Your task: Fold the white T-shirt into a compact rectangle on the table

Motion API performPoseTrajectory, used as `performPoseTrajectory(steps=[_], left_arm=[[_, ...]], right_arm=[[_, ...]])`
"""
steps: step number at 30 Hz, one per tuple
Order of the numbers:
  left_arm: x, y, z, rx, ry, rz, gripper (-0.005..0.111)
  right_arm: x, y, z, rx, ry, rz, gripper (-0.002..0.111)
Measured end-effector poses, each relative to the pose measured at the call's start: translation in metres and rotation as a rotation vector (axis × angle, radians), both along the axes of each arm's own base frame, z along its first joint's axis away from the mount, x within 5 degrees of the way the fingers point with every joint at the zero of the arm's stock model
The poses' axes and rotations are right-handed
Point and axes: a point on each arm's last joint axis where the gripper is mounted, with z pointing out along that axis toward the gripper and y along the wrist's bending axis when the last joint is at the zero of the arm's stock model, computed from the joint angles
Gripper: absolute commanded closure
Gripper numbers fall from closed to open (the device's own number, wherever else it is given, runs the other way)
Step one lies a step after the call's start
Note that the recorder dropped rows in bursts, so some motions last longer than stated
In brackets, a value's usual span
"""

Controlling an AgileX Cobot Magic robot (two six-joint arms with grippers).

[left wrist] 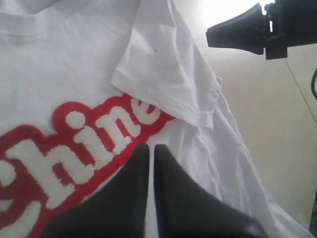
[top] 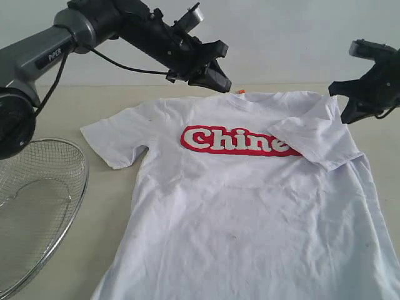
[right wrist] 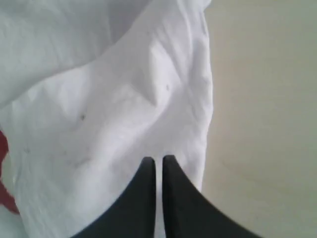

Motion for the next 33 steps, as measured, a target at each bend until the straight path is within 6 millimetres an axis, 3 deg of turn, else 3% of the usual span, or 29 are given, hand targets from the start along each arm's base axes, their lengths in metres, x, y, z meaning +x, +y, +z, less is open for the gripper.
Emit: performPoseTrajectory(steps=[8,11,15,22,28,33], left_arm=[[-0.022,0.011,-0.001,0.086,0.067,-0.025,0.102],[-0.034,0.016,0.004,0.104,0.082,-0.044,0.102],[-0.05,0.03,0.019,0.119,0.087,-0.046,0.102],[-0.09,0.053,0.033,0.163,0.126,-0.066,0.102],[-0.137,0.068,0.042,0.182,0.162,-0.098,0.102],[-0.18,0.082,0.031,0.186,0.192,-0.063,0.102]], right_arm=[[-0.031,0.007,-0.04,-0.011,0.072,-0.039,0.109],[-0.032,0.007,-0.042,-0.018,0.065,-0.044,0.109],[-0.033,0.008,-0.032,-0.016,0.047,-0.037,0.109],[-0.048,0.016,0.02,0.018,-0.035,-0.045,0.109],[-0.097,0.039,0.03,0.157,-0.028,-0.11,0.109],[-0.138,0.058,0.027,0.246,-0.02,-0.107,0.109]])
